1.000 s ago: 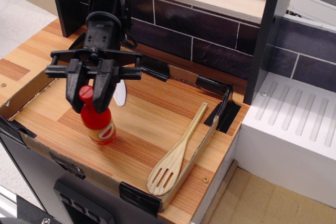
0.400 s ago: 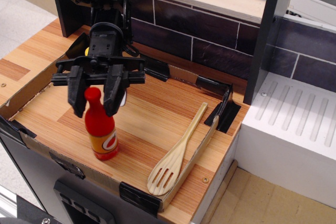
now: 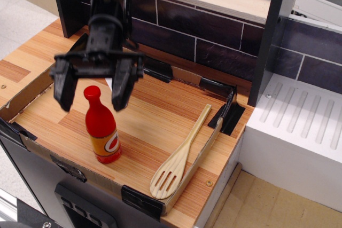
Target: Upright hot sauce bottle
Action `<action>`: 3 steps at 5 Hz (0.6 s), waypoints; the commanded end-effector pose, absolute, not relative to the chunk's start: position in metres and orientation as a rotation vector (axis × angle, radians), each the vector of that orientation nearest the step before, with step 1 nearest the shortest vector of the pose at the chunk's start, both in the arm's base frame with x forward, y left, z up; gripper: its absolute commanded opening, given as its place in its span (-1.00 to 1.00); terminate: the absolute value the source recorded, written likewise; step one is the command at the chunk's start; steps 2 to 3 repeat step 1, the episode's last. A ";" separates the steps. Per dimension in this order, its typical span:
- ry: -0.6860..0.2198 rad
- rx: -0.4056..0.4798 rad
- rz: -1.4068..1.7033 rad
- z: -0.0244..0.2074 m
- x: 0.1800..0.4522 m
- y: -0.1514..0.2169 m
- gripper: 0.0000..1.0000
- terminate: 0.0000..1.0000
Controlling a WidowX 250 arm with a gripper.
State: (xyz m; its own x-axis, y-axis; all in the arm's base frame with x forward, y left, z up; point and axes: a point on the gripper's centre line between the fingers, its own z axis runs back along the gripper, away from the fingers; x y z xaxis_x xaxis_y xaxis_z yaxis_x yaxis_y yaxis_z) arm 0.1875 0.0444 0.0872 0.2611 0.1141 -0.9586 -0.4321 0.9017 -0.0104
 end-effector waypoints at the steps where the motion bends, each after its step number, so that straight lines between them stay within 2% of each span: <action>1: 0.912 -0.199 0.373 0.147 0.218 0.064 1.00 1.00; 3: 0.912 -0.199 0.373 0.147 0.218 0.064 1.00 1.00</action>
